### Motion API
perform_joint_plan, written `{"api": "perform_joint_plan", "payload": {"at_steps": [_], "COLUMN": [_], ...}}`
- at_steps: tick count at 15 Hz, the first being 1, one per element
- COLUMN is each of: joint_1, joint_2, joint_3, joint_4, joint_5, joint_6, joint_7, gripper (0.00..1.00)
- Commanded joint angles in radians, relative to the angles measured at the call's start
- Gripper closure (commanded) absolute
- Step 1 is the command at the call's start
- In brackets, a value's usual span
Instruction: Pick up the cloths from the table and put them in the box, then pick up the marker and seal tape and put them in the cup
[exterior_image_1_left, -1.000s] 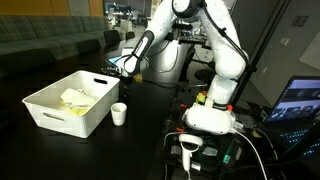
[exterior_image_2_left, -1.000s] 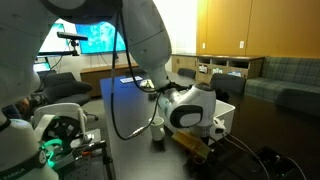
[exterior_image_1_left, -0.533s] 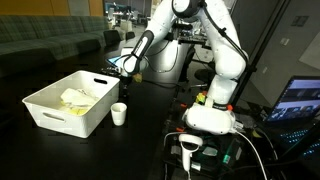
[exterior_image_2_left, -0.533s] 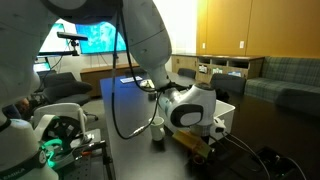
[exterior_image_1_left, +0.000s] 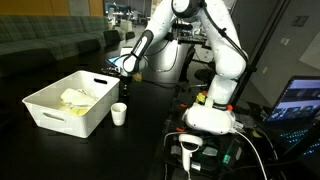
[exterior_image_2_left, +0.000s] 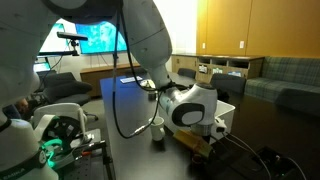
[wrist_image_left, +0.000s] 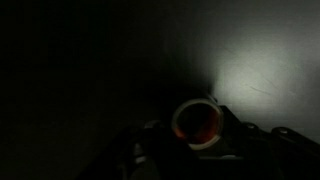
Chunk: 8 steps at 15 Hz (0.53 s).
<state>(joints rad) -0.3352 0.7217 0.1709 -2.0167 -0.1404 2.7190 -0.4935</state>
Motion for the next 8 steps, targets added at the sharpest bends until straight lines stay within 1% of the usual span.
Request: {"api": "perform_joint_plan", "payload": {"at_steps": [1, 8], "joint_1": [0.034, 0.12], "joint_2": [-0.035, -0.135], "joint_3": [-0.027, -0.092], "joint_4": [0.009, -0.026], "joint_5": [0.021, 0.009], "joint_6": [-0.072, -0.192], "joint_7": [0.006, 0.086], "gripper": [0.75, 0.75]}}
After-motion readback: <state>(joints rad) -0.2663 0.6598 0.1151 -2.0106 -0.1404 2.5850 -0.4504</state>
